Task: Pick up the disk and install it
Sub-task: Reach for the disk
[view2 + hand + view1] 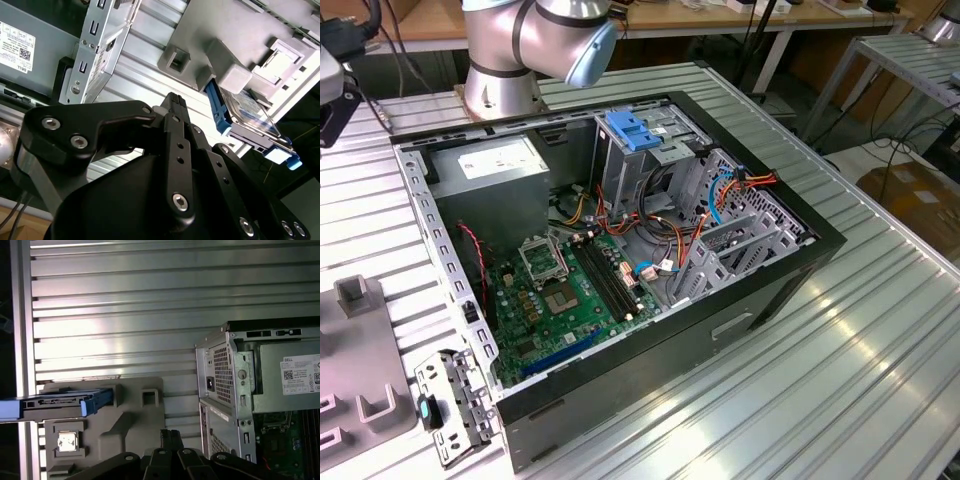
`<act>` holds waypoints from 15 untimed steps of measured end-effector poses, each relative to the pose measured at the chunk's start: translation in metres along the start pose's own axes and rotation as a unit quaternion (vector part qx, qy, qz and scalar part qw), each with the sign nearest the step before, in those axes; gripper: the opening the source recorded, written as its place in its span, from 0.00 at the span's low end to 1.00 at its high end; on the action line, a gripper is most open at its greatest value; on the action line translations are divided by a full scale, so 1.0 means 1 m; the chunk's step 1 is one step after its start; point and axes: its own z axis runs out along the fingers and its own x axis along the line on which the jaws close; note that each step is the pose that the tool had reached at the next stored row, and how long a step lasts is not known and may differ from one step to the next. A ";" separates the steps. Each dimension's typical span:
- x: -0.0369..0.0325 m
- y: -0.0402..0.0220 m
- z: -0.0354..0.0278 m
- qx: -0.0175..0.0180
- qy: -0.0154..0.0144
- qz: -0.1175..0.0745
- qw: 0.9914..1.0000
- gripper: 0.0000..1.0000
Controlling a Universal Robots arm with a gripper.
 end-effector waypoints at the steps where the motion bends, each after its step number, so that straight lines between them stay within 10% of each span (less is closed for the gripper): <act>1: 0.0008 -0.0001 0.0000 0.000 0.000 0.000 1.000 0.11; 15: 0.0234 -0.0018 -0.0004 0.000 0.000 0.000 1.000 0.11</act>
